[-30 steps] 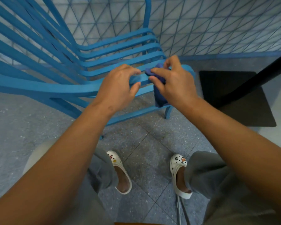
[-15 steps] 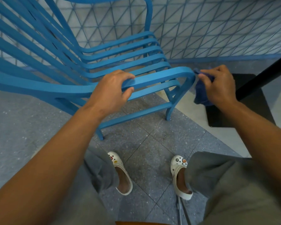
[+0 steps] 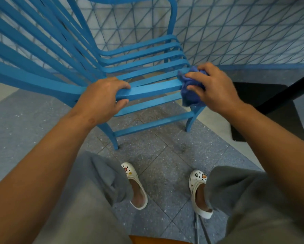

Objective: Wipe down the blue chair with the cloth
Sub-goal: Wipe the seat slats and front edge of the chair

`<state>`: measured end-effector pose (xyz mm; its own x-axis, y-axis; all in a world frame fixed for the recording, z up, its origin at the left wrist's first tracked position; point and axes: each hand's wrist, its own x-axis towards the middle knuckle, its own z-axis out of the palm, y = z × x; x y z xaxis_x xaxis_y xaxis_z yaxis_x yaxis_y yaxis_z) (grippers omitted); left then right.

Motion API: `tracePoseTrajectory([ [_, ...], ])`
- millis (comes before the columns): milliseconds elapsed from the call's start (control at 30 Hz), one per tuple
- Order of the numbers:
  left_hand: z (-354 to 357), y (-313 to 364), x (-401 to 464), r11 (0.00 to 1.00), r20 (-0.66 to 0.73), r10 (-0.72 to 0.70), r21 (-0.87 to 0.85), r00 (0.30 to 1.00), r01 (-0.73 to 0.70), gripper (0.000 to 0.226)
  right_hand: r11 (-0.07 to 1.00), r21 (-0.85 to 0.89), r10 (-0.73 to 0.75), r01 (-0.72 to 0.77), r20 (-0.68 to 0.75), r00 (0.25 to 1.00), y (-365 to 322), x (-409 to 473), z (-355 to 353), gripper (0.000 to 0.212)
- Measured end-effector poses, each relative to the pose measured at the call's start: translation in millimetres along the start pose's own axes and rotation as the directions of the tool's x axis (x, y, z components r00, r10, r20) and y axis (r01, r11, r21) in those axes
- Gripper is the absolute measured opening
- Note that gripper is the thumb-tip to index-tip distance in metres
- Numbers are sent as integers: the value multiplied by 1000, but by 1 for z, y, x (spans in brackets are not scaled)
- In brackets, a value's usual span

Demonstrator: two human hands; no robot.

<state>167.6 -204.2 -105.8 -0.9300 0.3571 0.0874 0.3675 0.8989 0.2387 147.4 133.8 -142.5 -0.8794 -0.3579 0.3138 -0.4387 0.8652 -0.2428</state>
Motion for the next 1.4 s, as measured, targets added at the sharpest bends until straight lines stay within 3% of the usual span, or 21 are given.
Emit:
tracePoseTrajectory([
  [233, 2, 2, 1, 998, -33, -13, -68, 999, 10, 42, 959, 38, 280, -279, -28, 959, 59, -20, -4, 38],
  [333, 4, 2, 1, 992, -39, -32, -122, 999, 27, 47, 972, 63, 227, -225, -31, 973, 41, -15, -9, 39],
  [433, 5, 3, -1, 985, -34, -72, -162, 997, 66, 61, 993, 103, 57, -57, 1, 998, -17, 4, -1, 45],
  [533, 4, 1, -1, 966, -8, -126, -226, 992, 121, 77, 995, 44, -89, 87, 42, 995, -70, 26, 20, 46],
  [633, 5, 0, -2, 967, -2, -124, -225, 992, 120, 77, 991, -23, -129, 130, 35, 991, -85, 33, 29, 41],
  [733, 6, 0, -1, 982, -24, -81, -171, 996, 76, 64, 992, -48, -114, 116, 29, 993, -61, 24, 23, 40],
  [867, 11, 4, 5, 990, -30, -71, -123, 997, 67, 50, 999, -35, 12, -11, 17, 1000, -9, 10, 4, 41],
  [1067, 34, 39, 26, 992, -9, -36, -120, 999, 34, 45, 987, 42, 151, -153, 48, 987, 39, -1, -13, 37],
  [1267, 67, 92, 60, 990, -87, -31, -142, 996, 19, 50, 984, 126, 108, -127, 145, 984, 56, 4, -22, 28],
  [1400, 82, 101, 69, 987, -236, -150, -87, 960, 133, 52, 975, 185, 85, -121, 190, 978, 57, 11, -28, 26],
])
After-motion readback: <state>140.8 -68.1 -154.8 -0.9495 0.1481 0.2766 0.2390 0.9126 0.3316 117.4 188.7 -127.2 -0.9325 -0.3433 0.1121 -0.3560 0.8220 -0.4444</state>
